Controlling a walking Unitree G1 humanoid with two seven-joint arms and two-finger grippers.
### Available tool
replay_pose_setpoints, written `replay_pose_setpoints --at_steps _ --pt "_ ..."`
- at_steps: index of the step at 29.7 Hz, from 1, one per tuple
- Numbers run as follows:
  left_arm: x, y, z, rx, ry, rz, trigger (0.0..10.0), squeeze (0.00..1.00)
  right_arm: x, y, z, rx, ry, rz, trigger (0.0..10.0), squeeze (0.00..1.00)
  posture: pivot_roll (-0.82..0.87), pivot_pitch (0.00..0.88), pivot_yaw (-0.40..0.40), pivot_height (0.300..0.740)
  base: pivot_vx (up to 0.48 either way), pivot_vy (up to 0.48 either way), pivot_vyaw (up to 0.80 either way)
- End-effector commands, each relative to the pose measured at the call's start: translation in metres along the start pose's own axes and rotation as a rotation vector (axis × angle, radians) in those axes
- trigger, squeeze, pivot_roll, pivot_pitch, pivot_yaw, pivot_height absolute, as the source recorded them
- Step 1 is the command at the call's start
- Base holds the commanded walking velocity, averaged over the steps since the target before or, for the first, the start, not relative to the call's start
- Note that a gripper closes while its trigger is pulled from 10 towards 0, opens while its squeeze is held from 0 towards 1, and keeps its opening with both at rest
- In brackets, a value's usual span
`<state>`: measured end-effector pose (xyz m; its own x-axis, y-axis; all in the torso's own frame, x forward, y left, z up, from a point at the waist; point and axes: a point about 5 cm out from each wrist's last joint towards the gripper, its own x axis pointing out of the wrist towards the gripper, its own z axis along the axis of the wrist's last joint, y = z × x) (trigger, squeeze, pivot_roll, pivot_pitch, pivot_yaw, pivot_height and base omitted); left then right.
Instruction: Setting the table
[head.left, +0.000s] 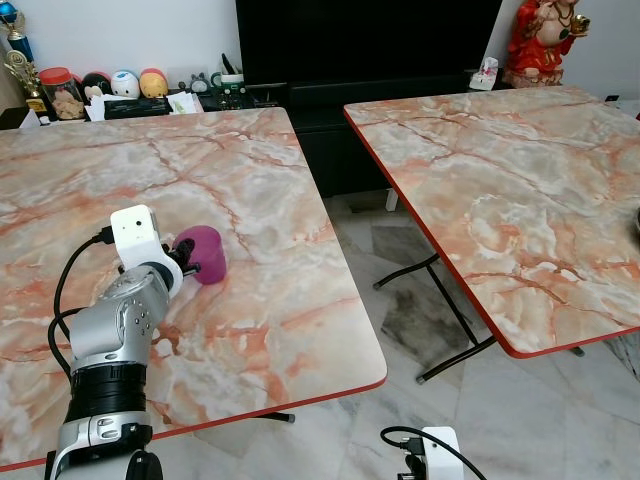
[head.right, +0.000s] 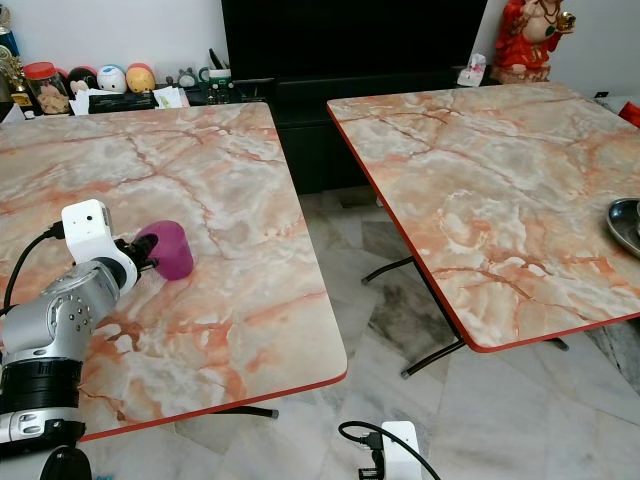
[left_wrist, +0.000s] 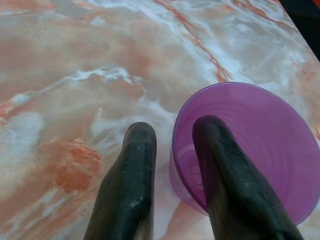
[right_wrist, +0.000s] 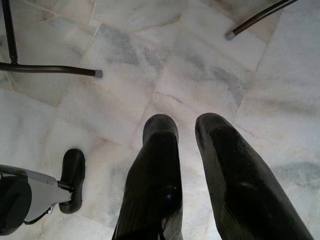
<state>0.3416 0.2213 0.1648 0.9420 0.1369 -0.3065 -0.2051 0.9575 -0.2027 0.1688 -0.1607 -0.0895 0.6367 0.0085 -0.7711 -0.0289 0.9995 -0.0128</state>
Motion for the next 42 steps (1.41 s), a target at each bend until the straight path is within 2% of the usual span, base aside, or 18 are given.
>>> replay_pose_setpoints --at_steps 1,2,3,4,5,6,26,28,30,31,32,33,34,35,37,39,40,42 --pt "-0.001 -0.001 -0.005 -0.006 0.024 -0.010 10.0 0.00 0.000 -0.002 -0.001 -0.001 0.011 -0.003 10.0 0.00 0.19 0.000 -0.037 0.740 0.000 0.000 0.00" --pt "-0.001 -0.001 -0.004 -0.007 0.022 -0.009 9.4 0.00 0.000 -0.002 -0.001 -0.001 0.011 -0.003 10.0 0.00 0.19 0.000 -0.037 0.740 0.000 0.000 0.00" --pt "-0.001 -0.001 -0.003 -0.009 0.016 -0.005 4.1 0.00 0.000 -0.002 -0.001 -0.001 0.010 -0.003 10.0 0.00 0.19 0.000 -0.037 0.740 0.000 0.000 0.00" --pt "-0.001 -0.001 -0.003 -0.009 0.016 -0.005 4.1 0.00 0.000 -0.002 -0.001 -0.001 0.010 -0.003 10.0 0.00 0.19 0.000 -0.037 0.740 0.000 0.000 0.00" --pt "-0.001 -0.001 -0.002 -0.010 0.012 -0.004 1.1 0.00 0.000 -0.002 -0.001 -0.002 0.010 -0.003 10.0 0.00 0.19 0.000 -0.037 0.740 0.000 0.000 0.00" --pt "-0.001 -0.001 -0.002 -0.011 0.011 -0.004 0.0 0.00 0.000 -0.002 0.000 -0.002 0.010 -0.003 10.0 0.00 0.19 0.000 -0.037 0.740 0.000 0.000 0.00" --pt "-0.003 -0.004 0.000 -0.014 -0.013 -0.024 0.0 0.00 0.000 -0.002 0.000 -0.003 0.011 -0.003 10.0 0.00 0.19 0.000 -0.038 0.740 0.000 0.000 0.00" --pt "-0.004 -0.005 0.002 -0.008 -0.044 -0.028 0.0 0.00 0.000 -0.002 -0.001 -0.003 0.011 -0.004 10.0 0.00 0.19 0.000 -0.038 0.740 0.000 0.000 0.00" --pt "-0.008 -0.009 0.008 0.043 -0.127 -0.058 0.0 0.00 0.000 -0.002 -0.001 -0.002 0.012 -0.005 10.0 0.00 0.19 0.000 -0.037 0.740 0.000 0.000 0.00" --pt "-0.019 -0.020 0.020 0.069 -0.265 -0.128 0.7 0.00 0.000 -0.002 -0.001 0.004 0.013 -0.008 10.0 0.00 0.19 0.000 -0.038 0.740 0.000 0.000 0.00" --pt "-0.023 -0.024 0.023 0.069 -0.307 -0.153 0.7 0.00 0.000 -0.003 -0.001 0.006 0.013 -0.010 10.0 0.00 0.19 0.000 -0.039 0.740 0.000 0.000 0.00" --pt "-0.027 -0.028 0.025 0.068 -0.338 -0.183 5.5 0.00 0.000 -0.003 -0.002 0.009 0.013 -0.011 10.0 0.00 0.19 0.000 -0.039 0.740 0.000 0.000 0.00" --pt "-0.027 -0.028 0.025 0.068 -0.338 -0.183 5.5 0.00 0.000 -0.003 -0.002 0.009 0.013 -0.011 10.0 0.00 0.19 0.000 -0.039 0.740 0.000 0.000 0.00" --pt "-0.035 -0.034 0.026 0.083 -0.380 -0.228 10.0 0.00 0.000 -0.003 -0.002 0.012 0.013 -0.014 10.0 0.00 0.19 0.000 -0.043 0.740 0.000 0.000 0.00" --pt "-0.039 -0.036 0.026 0.080 -0.402 -0.248 10.0 0.00 0.000 -0.003 -0.002 0.016 0.014 -0.016 10.0 0.00 0.19 0.000 -0.043 0.740 0.000 0.000 0.00" --pt "-0.050 -0.043 0.023 0.053 -0.467 -0.313 10.0 0.00 0.000 -0.003 -0.003 0.053 0.015 -0.029 10.0 0.00 0.19 0.000 -0.044 0.740 0.000 0.000 0.00" --pt "-0.055 -0.049 0.020 0.087 -0.496 -0.347 10.0 0.00 -0.001 -0.004 -0.004 0.092 0.015 -0.041 10.0 0.00 0.19 0.000 -0.043 0.740 0.000 0.000 0.00" --pt "-0.056 -0.050 0.020 0.098 -0.502 -0.353 10.0 0.00 -0.001 -0.004 -0.004 0.101 0.015 -0.044 10.0 0.00 0.19 0.000 -0.043 0.740 0.000 0.000 0.00"
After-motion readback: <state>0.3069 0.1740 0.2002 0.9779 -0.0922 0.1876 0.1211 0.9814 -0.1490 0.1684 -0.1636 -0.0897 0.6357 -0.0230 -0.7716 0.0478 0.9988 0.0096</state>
